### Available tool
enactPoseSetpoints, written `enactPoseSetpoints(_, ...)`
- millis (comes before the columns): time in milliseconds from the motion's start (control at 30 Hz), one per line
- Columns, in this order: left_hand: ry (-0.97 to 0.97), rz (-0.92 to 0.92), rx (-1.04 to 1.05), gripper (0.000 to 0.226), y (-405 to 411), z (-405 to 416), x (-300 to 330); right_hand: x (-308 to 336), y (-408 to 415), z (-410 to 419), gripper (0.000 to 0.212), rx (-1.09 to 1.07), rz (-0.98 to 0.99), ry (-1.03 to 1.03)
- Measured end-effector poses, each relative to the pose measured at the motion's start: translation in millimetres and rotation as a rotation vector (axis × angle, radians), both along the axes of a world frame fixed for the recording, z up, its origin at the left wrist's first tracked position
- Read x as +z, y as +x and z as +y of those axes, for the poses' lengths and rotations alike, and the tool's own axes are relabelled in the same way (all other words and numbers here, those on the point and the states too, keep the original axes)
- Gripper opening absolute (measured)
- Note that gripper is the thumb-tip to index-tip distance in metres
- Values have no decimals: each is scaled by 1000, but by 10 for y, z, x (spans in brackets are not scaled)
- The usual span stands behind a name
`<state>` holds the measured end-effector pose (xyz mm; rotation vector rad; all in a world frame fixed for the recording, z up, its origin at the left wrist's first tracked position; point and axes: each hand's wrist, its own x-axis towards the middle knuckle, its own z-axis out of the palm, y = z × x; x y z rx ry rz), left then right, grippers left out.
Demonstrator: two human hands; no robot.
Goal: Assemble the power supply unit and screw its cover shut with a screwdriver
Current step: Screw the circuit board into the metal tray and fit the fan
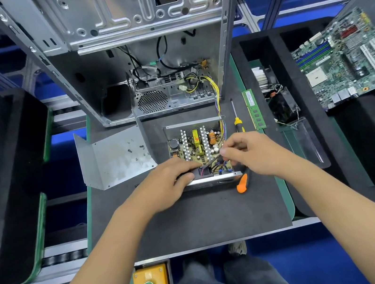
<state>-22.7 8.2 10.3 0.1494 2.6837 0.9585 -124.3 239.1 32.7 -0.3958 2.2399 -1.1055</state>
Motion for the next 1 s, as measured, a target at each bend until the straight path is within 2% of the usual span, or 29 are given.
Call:
enactPoseSetpoints(67,-66,-17,-50,42,-4,36,8,-17,-3,11,12,4,6,19)
enactPoseSetpoints(167,-136,-72,-81,75,20,56,24,-23,-6,2,12,17,-6,24)
enactPoseSetpoints(333,-157,42,-91,59,35,79,-62,-8,-5,-16,13,22,-5,22)
enactPoseSetpoints(500,-34,-26,-14,75,4,32,0,26,-13,-30,14,16,10,5)
enactPoseSetpoints(600,-93,21,-72,63,45,25,-23,30,-22,-40,18,12,29,-14)
enactPoseSetpoints(700,-195,30,-152,61,73,13,-34,12,-26,-26,17,47,11,10)
enactPoseSetpoints(800,-168,88,-136,44,88,33,-58,-9,-24,-25,16,72,-24,34)
enactPoseSetpoints(1000,-114,92,-76,28,98,52,-84,-13,-68,45,9,97,-13,57)
